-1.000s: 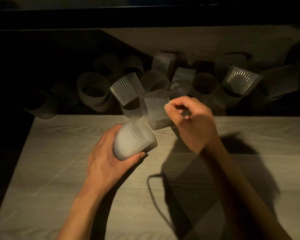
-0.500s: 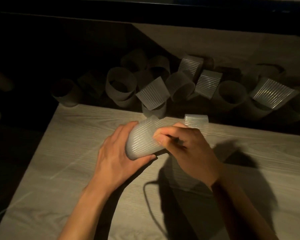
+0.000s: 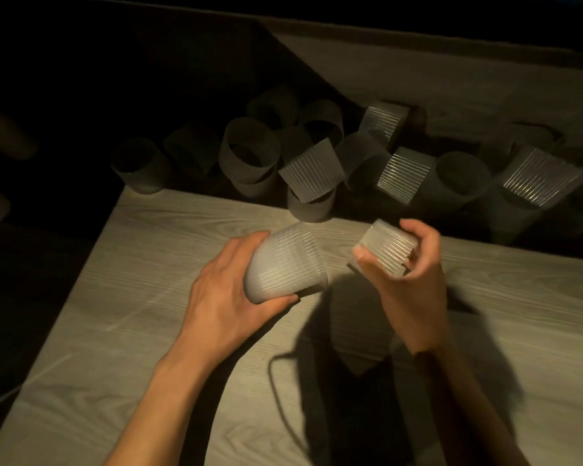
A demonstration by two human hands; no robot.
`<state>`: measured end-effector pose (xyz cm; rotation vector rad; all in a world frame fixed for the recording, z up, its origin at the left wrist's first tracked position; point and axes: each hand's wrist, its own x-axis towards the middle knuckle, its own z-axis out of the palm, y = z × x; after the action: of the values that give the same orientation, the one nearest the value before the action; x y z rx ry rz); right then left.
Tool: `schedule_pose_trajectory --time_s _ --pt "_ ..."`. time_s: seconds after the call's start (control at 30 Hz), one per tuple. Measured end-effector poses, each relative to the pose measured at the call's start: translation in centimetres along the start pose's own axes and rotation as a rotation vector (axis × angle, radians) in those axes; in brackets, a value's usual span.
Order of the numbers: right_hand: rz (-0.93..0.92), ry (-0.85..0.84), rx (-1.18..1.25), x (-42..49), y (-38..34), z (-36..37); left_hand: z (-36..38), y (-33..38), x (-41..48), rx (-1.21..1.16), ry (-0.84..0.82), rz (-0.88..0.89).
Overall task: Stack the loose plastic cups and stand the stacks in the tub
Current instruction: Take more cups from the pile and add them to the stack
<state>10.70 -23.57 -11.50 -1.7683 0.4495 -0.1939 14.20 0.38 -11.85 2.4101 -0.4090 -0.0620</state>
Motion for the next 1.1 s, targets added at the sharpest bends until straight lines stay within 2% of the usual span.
schedule_pose_trajectory --time_s 0.07,0.13,0.23,0.3,0.4,0.43,0.5,0.57,0.63,0.67,0.73,0.77,0.8,0.87,0.93,1.0,1.1 --pt "-0.053 -0.092 0.087 0.3 -0.7 0.2 0.0 0.1 0.1 0.021 0.0 0.011" --pt "-0.047 -0.307 0.097 0.5 -1.8 0.4 0.1 0.2 0.1 0.047 -0.001 0.031" --pt "-0.079 -0.531 -0.167 0.8 -2.9 1.3 -0.1 0.7 0.1 0.094 -0.004 0.1" --pt "-0.166 -0.575 -0.346 0.8 -3.3 2.2 -0.2 1.1 0.1 0.153 0.008 0.155" --pt "-0.216 -0.604 -0.327 0.3 -3.8 3.9 -0.1 1.7 -0.2 0.168 0.027 0.186" --pt "-0.233 -0.589 -0.305 0.1 -3.9 4.4 -0.1 1.9 -0.4 0.153 0.026 0.171" --pt "-0.359 -0.456 -0.31 0.0 -4.7 5.1 -0.1 1.8 -0.6 0.094 0.016 0.083" --pt "-0.458 -0.202 -0.283 0.9 -6.0 5.2 -0.5 1.4 -0.7 0.017 0.03 -0.029" --pt "-0.527 0.016 -0.406 2.9 -7.4 5.2 -0.9 0.7 -0.4 -0.016 0.068 -0.103" --pt "-0.539 0.031 -0.557 4.0 -7.9 5.3 -1.1 0.4 -0.3 -0.012 0.075 -0.125" --pt "-0.453 -0.106 -0.859 6.3 -8.3 5.8 -1.3 0.1 0.0 0.008 0.07 -0.127" --pt "-0.37 -0.169 -0.915 6.9 -8.1 6.1 -1.3 0.0 0.0 0.017 0.061 -0.126" --pt "-0.293 -0.178 -0.908 7.1 -8.0 6.3 -1.4 0.0 0.0 0.026 0.054 -0.132" --pt "-0.265 -0.026 -0.74 6.5 -7.4 6.2 -1.4 -0.1 -0.1 0.026 0.047 -0.146" --pt "-0.296 0.083 -0.328 5.0 -6.9 6.0 -1.4 -0.1 -0.3 0.007 0.046 -0.148" --pt "-0.258 -0.028 0.07 3.3 -6.4 6.1 -1.3 -0.1 -0.5 -0.005 0.053 -0.14" --pt "-0.256 -0.206 0.064 1.4 -4.8 6.5 -1.2 -0.2 -0.7 -0.014 0.092 -0.138"
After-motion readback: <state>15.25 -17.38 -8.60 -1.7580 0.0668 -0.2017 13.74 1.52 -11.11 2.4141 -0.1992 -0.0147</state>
